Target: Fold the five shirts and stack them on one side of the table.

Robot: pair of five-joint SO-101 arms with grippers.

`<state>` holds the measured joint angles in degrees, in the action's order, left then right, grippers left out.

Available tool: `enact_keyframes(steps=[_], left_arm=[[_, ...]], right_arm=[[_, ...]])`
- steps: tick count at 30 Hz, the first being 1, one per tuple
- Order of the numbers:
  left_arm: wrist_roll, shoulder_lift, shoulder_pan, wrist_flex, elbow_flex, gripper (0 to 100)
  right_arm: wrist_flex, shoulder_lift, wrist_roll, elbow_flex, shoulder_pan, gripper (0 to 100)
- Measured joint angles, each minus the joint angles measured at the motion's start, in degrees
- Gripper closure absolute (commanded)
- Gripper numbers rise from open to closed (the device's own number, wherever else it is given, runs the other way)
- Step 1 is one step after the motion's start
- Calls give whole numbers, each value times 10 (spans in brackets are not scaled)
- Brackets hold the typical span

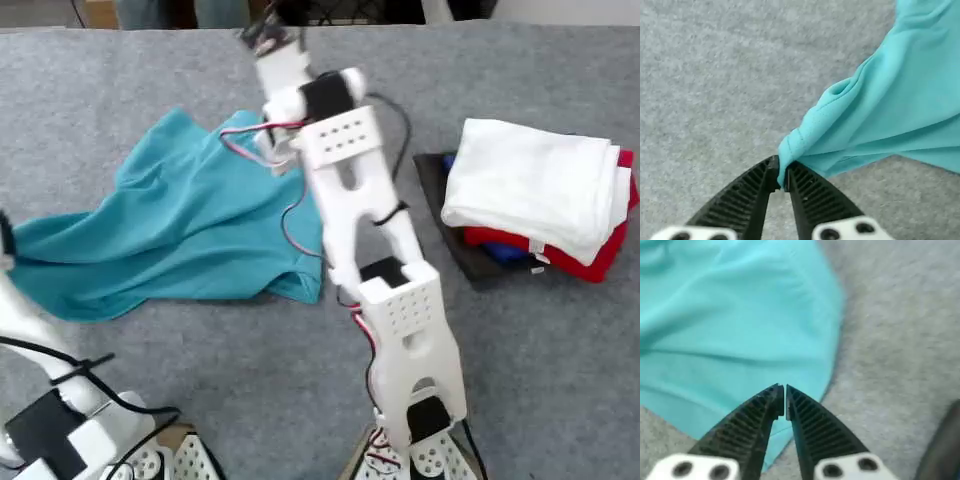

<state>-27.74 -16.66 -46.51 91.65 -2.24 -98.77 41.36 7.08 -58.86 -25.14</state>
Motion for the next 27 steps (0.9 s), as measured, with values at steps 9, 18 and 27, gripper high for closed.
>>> enact_keyframes(steps=[9,18,27], left_arm=[[-58,57,-96,5,0,971],[-60,153,-101,5,0,971],[-60,200,-101,-28,0,971]], right_arm=[[115,90,-94,82,-47,658],[94,142,-102,82,-46,982],[-16,116,-117,86,6,985]])
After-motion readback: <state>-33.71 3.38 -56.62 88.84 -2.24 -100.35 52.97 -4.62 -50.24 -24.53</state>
